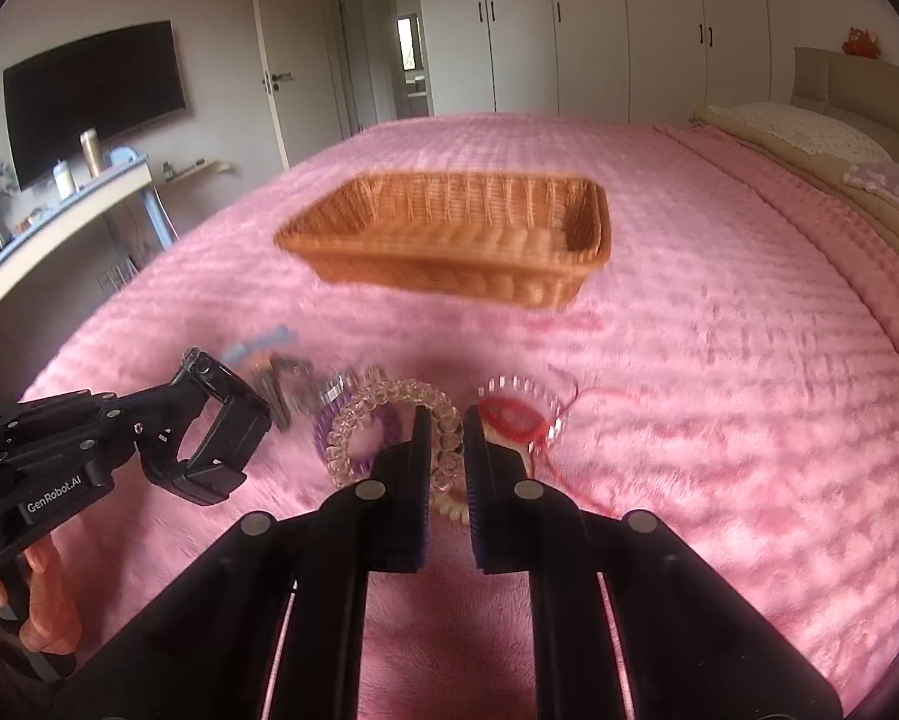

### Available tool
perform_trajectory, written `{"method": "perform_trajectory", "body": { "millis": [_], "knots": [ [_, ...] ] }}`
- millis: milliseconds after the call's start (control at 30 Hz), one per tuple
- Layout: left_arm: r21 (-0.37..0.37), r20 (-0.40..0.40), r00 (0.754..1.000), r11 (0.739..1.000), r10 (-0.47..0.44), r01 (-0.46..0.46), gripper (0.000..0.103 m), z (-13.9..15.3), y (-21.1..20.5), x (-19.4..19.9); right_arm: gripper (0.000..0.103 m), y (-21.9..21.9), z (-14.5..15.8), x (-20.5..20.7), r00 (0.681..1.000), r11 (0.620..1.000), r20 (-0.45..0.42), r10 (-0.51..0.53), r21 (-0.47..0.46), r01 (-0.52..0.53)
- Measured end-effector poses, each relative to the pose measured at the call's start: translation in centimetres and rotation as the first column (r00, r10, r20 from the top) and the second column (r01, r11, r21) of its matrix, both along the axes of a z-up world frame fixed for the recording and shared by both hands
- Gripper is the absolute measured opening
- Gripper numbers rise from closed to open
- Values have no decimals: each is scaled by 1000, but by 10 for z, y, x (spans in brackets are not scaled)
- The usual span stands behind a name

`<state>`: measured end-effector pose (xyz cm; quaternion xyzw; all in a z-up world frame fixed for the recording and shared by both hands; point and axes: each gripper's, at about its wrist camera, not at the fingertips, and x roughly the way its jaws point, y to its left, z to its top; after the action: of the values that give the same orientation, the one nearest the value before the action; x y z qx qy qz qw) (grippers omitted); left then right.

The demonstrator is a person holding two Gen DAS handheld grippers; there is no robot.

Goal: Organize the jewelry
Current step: 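Carry the watch and hair tie into the wicker basket and open both grippers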

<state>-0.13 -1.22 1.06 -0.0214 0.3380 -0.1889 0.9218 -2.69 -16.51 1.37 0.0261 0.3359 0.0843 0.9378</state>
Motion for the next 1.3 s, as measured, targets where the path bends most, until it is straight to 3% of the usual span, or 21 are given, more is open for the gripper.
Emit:
{"method": "perform_trajectory", "body": {
  "millis": [167,300,433,533,667,833,967,1100,1200,1300],
  "knots": [
    [16,84,996,1000,3,-4,3,51,-2,25,9,-10,58,28,998,1000,68,-3,19,1],
    [12,125,992,1000,18,-20,3,79,-9,74,9,-18,78,78,996,1000,89,-29,13,28],
    [16,114,993,999,41,-43,3,76,-19,139,9,-27,65,149,998,997,20,-61,43,61],
    [44,71,996,997,58,-61,3,56,-33,188,9,-29,42,197,996,996,-43,-78,45,80],
    [82,9,998,994,66,-67,4,22,-43,225,9,-27,10,233,989,995,-121,-90,38,95],
    [131,-47,997,990,65,-59,5,-9,-51,241,9,-23,-21,256,979,996,-185,-89,-13,88],
    [138,-62,997,989,52,-43,11,-15,-50,245,10,-24,-29,262,974,996,-210,-81,8,85],
    [60,-31,999,998,28,-26,23,5,-36,231,10,-29,-20,254,974,995,-209,-87,34,97],
    [32,12,1000,999,24,-24,27,30,-25,208,19,-37,-5,235,978,995,-187,-88,39,97],
    [-15,57,998,1000,10,-9,36,57,-6,174,24,-39,15,207,985,994,-157,-72,64,83]
  ]
}}
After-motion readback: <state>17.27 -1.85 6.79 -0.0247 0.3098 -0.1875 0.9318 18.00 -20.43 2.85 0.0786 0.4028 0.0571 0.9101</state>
